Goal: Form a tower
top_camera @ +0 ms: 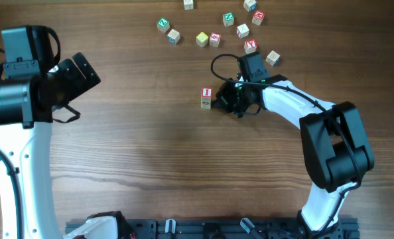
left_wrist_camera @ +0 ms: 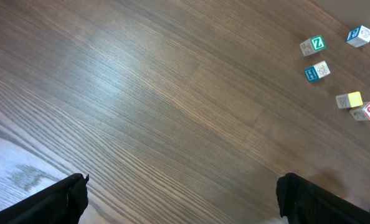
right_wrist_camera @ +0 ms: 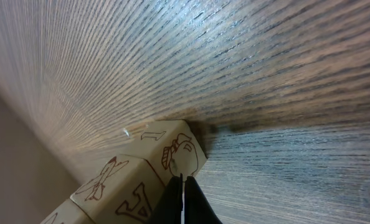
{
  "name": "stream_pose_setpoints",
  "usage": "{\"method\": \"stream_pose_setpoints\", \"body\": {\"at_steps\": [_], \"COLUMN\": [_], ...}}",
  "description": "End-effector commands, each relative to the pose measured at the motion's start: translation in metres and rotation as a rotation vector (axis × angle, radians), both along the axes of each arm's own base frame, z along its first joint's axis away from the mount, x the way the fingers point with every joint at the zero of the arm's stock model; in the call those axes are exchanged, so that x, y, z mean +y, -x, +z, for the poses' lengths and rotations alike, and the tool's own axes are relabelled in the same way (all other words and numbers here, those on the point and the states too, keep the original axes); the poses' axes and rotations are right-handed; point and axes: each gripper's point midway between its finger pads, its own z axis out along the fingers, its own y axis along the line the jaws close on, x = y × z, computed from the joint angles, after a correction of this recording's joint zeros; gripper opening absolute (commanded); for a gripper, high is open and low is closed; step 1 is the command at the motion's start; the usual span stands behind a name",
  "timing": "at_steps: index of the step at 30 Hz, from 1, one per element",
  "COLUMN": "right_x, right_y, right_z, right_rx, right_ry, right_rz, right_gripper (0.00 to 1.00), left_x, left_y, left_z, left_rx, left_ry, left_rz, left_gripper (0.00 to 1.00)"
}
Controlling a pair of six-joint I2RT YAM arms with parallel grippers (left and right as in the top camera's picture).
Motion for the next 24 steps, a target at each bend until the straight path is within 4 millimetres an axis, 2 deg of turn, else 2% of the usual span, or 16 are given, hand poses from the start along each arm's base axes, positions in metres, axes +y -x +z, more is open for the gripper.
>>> {"method": "stream_pose_setpoints", "body": {"at_steps": [1,7,12,17,24], "right_x": [0.002,-0.003,-0.013,-0.013,-0.012], "right_y": [0.008,0.006,-0.003,-0.015,-0.019], "right_z": [-0.011,-0.015,-0.02,-0.017,-0.015], "right_rx": [0.041,0.036,-0.003,-0.058,-0.076], "right_ry": [-0.003,0.029,0.096,0.102,0.096], "right_rz": [0.008,-0.004,-0.039,-0.051,-0.056], "right_gripper": [0.05,0.04,0.05,0.05,0.06], "left_x": [0.002,0.002,0.002,0.002,0.002], "left_y": [0.003,0.003,0.003,0.003,0.003], "left_z": [0.004,0.004,0.004,0.004,0.004], "left_rx": [-0.017,-0.017,-0.017,-0.017,-0.017], "left_ry": [-0.001,-0.001,-0.001,-0.001,-0.001], "left_rz": [0.015,0.015,0.015,0.015,0.015], "left_gripper": [1.0,1.0,1.0,1.0,1.0]}}
